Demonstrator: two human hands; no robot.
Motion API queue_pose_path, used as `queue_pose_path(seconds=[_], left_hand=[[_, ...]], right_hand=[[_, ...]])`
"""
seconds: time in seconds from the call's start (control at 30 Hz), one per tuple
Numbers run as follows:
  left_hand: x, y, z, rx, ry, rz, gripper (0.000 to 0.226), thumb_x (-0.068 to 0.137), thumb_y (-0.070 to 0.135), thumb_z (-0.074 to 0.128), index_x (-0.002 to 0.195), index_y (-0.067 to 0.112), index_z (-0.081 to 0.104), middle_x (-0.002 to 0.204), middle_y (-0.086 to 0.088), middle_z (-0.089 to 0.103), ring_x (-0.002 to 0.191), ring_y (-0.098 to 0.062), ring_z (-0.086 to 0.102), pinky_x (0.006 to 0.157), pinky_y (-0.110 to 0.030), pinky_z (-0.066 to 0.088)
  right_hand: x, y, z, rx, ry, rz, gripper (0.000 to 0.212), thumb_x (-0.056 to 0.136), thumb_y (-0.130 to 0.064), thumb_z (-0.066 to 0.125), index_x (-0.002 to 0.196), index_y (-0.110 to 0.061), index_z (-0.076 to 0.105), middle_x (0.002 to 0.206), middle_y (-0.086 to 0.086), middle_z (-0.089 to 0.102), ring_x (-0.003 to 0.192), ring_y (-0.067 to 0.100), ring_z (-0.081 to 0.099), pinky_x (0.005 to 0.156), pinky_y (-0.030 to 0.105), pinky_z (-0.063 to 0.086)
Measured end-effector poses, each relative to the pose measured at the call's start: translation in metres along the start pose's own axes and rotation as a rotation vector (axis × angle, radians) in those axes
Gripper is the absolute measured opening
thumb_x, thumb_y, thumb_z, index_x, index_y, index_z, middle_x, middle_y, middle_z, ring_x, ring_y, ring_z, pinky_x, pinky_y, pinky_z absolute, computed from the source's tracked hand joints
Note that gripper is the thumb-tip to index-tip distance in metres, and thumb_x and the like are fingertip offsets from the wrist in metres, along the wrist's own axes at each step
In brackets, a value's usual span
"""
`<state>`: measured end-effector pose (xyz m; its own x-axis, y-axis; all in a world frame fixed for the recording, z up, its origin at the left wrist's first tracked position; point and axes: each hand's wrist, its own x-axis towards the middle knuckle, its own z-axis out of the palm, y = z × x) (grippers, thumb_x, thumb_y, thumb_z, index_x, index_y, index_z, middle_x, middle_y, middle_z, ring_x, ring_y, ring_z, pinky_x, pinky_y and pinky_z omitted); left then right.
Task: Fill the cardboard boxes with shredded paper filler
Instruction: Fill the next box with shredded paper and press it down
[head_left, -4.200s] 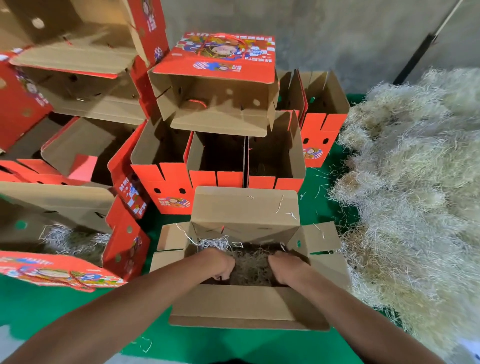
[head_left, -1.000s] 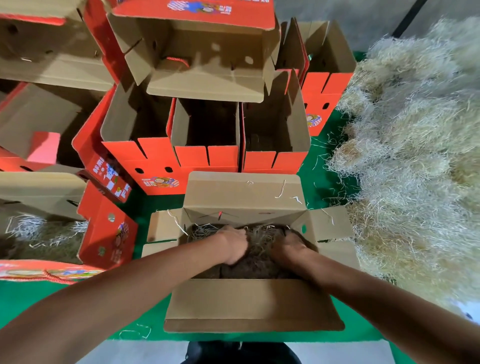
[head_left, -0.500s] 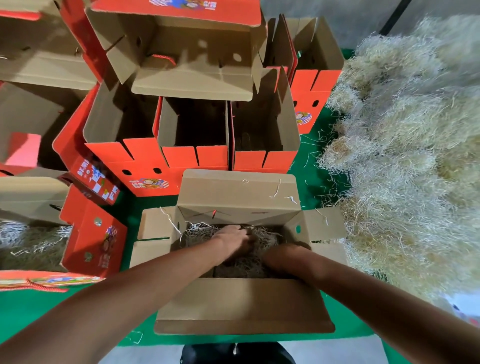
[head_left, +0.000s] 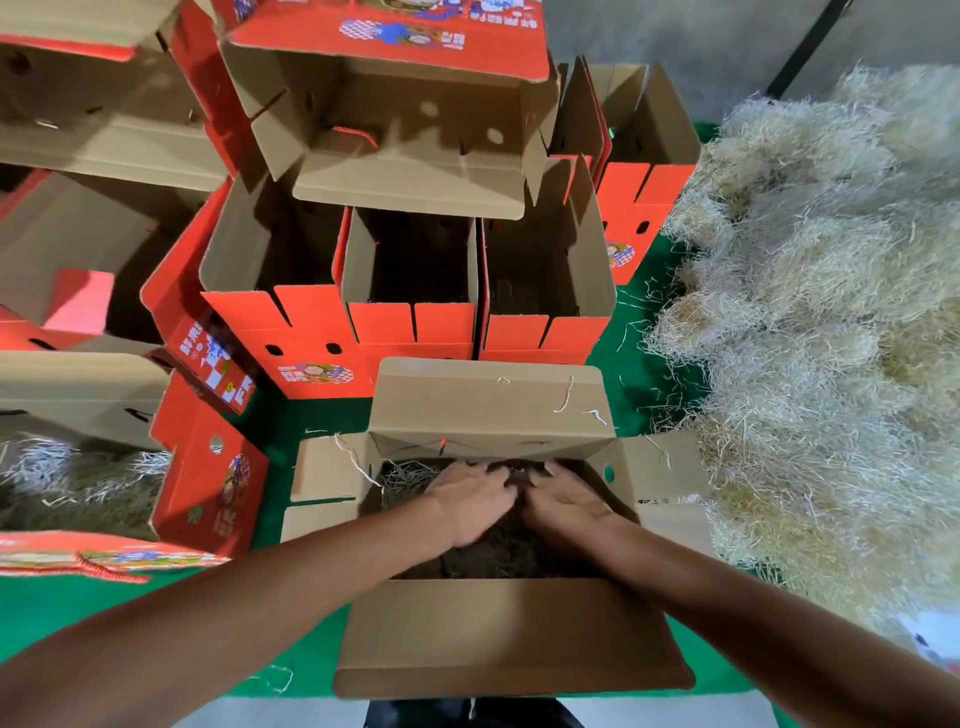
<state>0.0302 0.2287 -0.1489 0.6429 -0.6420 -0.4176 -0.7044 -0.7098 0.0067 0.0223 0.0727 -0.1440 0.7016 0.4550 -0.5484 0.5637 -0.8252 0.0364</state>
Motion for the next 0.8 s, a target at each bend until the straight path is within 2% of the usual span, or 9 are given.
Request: queue_pose_path(seconds=[0.1, 0.2, 0.3, 0.4, 0.5, 0.57, 0.63, 0.7, 0.8], left_hand=[[-0.007, -0.003, -0.001, 0.094, -0.202, -0.218, 0.041, 0.09, 0.007, 0.065, 0.131, 0.007, 0.058, 0.13, -0.014, 0.061, 0.118, -0.032, 0.06, 0.094, -0.044, 0.05], [-0.012, -0.01, 0.013, 0.215, -0.496, -0.278, 0.056, 0.101, 0.012, 0.052, 0.152, 0.001, 0.033, 0.151, -0.02, 0.041, 0.135, -0.039, 0.043, 0.105, -0.055, 0.04], [-0.015, -0.018, 0.016, 0.188, -0.602, -0.296, 0.058, 0.101, 0.016, 0.05, 0.154, 0.008, 0.03, 0.155, -0.015, 0.038, 0.14, -0.034, 0.039, 0.109, -0.05, 0.04], [-0.018, -0.021, 0.006, 0.131, -0.571, -0.254, 0.047, 0.099, 0.012, 0.053, 0.145, 0.009, 0.047, 0.15, -0.013, 0.043, 0.137, -0.033, 0.042, 0.107, -0.047, 0.042], [-0.021, -0.02, 0.003, -0.01, -0.385, -0.302, 0.038, 0.093, 0.006, 0.063, 0.131, 0.005, 0.06, 0.138, -0.015, 0.053, 0.125, -0.032, 0.053, 0.101, -0.044, 0.048], [-0.024, -0.018, -0.003, -0.051, -0.249, -0.255, 0.027, 0.088, 0.004, 0.068, 0.114, 0.005, 0.068, 0.118, -0.012, 0.066, 0.106, -0.029, 0.064, 0.086, -0.04, 0.056], [-0.024, -0.017, -0.005, -0.125, -0.27, -0.184, 0.019, 0.086, -0.001, 0.065, 0.104, 0.001, 0.069, 0.109, -0.016, 0.07, 0.096, -0.031, 0.068, 0.072, -0.036, 0.053], [-0.021, -0.018, -0.003, -0.222, -0.372, -0.19, 0.027, 0.084, -0.005, 0.062, 0.111, -0.004, 0.065, 0.119, -0.02, 0.065, 0.101, -0.033, 0.067, 0.07, -0.034, 0.049], [-0.016, -0.018, 0.006, -0.254, -0.465, -0.293, 0.071, 0.086, -0.005, 0.062, 0.15, -0.002, 0.033, 0.156, -0.019, 0.029, 0.138, -0.04, 0.039, 0.104, -0.043, 0.044]], right_hand=[[0.008, -0.002, 0.003, -0.078, -0.053, 0.028, 0.044, 0.106, -0.014, 0.029, 0.147, -0.006, 0.043, 0.152, 0.016, 0.042, 0.14, 0.031, 0.036, 0.113, 0.043, 0.028], [0.01, 0.005, 0.013, -0.128, -0.221, 0.082, 0.046, 0.108, -0.017, 0.034, 0.154, -0.008, 0.033, 0.156, 0.014, 0.04, 0.14, 0.032, 0.042, 0.111, 0.042, 0.038], [0.009, 0.013, 0.026, -0.223, -0.325, 0.089, 0.037, 0.106, -0.019, 0.043, 0.141, -0.01, 0.054, 0.145, 0.012, 0.053, 0.135, 0.029, 0.048, 0.11, 0.041, 0.038], [0.008, 0.016, 0.024, -0.271, -0.298, 0.115, 0.034, 0.102, -0.027, 0.049, 0.132, -0.019, 0.063, 0.147, 0.007, 0.053, 0.143, 0.028, 0.033, 0.12, 0.044, 0.021], [0.006, 0.005, 0.013, -0.314, -0.166, 0.084, 0.026, 0.096, -0.015, 0.057, 0.119, -0.012, 0.07, 0.129, 0.013, 0.064, 0.128, 0.035, 0.048, 0.106, 0.049, 0.04], [0.007, -0.002, 0.008, -0.263, -0.054, -0.016, 0.029, 0.097, -0.006, 0.052, 0.121, -0.004, 0.067, 0.124, 0.019, 0.063, 0.119, 0.037, 0.056, 0.094, 0.048, 0.05], [0.01, -0.005, 0.006, -0.166, -0.013, -0.077, 0.032, 0.102, -0.008, 0.044, 0.129, -0.002, 0.06, 0.127, 0.019, 0.061, 0.118, 0.035, 0.057, 0.095, 0.046, 0.051], [0.012, -0.003, 0.006, -0.062, -0.021, -0.056, 0.033, 0.106, -0.012, 0.038, 0.133, -0.004, 0.055, 0.133, 0.016, 0.058, 0.125, 0.031, 0.054, 0.104, 0.04, 0.042], [0.009, 0.001, 0.01, -0.133, -0.121, 0.031, 0.042, 0.103, -0.01, 0.043, 0.144, -0.006, 0.048, 0.15, 0.015, 0.042, 0.14, 0.032, 0.038, 0.114, 0.042, 0.031]])
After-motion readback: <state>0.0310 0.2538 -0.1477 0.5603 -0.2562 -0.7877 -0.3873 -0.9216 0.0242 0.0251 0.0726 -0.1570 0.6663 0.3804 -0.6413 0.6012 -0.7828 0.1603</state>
